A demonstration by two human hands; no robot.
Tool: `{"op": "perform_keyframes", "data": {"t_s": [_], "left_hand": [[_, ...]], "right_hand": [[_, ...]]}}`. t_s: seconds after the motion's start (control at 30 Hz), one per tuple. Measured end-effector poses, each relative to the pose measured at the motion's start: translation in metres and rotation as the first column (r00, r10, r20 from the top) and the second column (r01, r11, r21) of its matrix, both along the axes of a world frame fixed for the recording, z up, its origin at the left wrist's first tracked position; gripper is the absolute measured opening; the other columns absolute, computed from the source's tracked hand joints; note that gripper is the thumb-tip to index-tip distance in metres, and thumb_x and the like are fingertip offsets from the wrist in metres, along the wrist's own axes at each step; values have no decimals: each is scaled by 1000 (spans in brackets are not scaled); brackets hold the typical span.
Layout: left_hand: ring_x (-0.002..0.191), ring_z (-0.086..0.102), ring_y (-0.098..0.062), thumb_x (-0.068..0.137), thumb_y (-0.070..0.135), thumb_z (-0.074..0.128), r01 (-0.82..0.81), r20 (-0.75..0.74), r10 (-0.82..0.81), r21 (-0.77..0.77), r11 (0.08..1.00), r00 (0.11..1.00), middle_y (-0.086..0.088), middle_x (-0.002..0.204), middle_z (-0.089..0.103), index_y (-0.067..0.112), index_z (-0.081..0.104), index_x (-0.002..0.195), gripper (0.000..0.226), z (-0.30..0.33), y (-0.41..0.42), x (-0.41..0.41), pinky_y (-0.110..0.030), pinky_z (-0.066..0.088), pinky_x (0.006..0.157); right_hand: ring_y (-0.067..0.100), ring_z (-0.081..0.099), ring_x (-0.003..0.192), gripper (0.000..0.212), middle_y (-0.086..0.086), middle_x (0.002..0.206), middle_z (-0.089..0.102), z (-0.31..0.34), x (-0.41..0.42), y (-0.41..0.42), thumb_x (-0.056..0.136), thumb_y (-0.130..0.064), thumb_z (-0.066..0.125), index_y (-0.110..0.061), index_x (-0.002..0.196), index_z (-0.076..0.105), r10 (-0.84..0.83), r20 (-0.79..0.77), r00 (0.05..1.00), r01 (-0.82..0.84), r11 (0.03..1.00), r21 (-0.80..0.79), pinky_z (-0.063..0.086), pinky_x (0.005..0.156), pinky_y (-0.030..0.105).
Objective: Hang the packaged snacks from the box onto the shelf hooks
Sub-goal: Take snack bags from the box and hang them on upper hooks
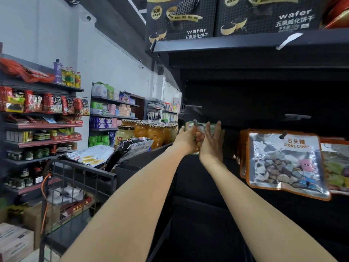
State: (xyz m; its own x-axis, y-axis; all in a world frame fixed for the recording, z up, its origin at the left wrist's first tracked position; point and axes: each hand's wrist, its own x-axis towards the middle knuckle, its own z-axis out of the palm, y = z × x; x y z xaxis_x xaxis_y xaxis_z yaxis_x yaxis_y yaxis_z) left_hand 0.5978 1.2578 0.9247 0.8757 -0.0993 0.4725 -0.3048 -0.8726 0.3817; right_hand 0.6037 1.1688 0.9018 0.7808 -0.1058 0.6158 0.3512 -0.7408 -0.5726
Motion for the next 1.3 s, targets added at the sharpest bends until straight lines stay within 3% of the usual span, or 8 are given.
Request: {"op": "perform_keyframes", "data": {"t_s": [0.17, 0.27, 0.37, 0.57, 0.77, 0.93, 1.17, 1.3], "left_hand": [[140, 24, -30, 90, 0, 51, -68, 150, 80, -81, 994, 985, -8, 156, 14, 23, 31, 146, 63, -4, 6, -2, -38, 35, 110], [123, 44, -31, 90, 4, 49, -36, 275, 72, -136, 990, 959, -13, 136, 40, 15, 46, 134, 45, -6, 14, -24, -41, 44, 99], [107, 55, -25, 93, 10, 48, -24, 393, 75, -133, 991, 917, -9, 120, 55, 12, 54, 123, 31, -8, 29, -52, -37, 49, 89], [91, 59, -18, 93, 14, 49, -64, 428, 119, -141, 988, 896, 0, 101, 64, 17, 62, 111, 23, -54, 85, -134, -32, 48, 79], [73, 55, -11, 91, 13, 53, -257, 142, 297, -245, 935, 944, 7, 81, 59, 18, 63, 106, 18, -156, 169, -208, -26, 45, 68], [84, 63, -25, 90, 11, 55, -439, -176, 403, -310, 843, 898, -4, 85, 66, 15, 65, 102, 16, -257, 235, -262, -33, 50, 74], [123, 49, -30, 93, 14, 50, -601, -654, 421, -65, 796, 628, -17, 128, 55, 2, 52, 126, 35, -384, 293, -332, -30, 35, 97], [125, 47, -28, 88, 15, 59, -668, -761, 387, -81, 740, 521, -11, 132, 50, 6, 47, 131, 45, -432, 309, -352, -32, 39, 101]], "right_hand": [[23, -18, 145, 65, -1, 158, -17, -1, -7, -2, 96, -8, 48, -21, 151, 16, -184, 123, 975, 203, 964, -169, 2, 118, 37], [28, 21, 138, 40, 9, 150, 25, -5, -27, -3, 94, -5, 46, -10, 133, 49, -55, 266, 962, 67, 997, -36, 26, 108, 29], [25, 48, 113, 33, 10, 124, 51, -7, -53, 3, 94, -8, 46, -8, 127, 51, 43, 281, 959, -31, 998, -46, 48, 89, 34], [14, 56, 93, 21, 0, 104, 60, -34, -122, 45, 96, -13, 47, -14, 116, 54, 347, 172, 922, -354, 935, 10, 46, 79, 28], [16, 58, 92, 21, 2, 106, 60, -123, -172, 127, 96, -15, 46, -15, 113, 59, 519, -50, 853, -521, 851, -67, 47, 81, 30], [21, 59, 100, 24, 6, 114, 59, -219, -209, 197, 97, -17, 45, -14, 116, 59, 553, -394, 734, -646, 748, -154, 51, 84, 41], [28, 54, 114, 32, 12, 123, 59, -347, -238, 255, 94, -13, 48, -7, 124, 56, 511, -699, 500, -787, 605, -121, 41, 88, 32], [23, 36, 135, 54, 11, 148, 37, -400, -239, 279, 95, -22, 53, -9, 144, 35, 487, -807, 333, -846, 532, -28, 29, 104, 26]]}}
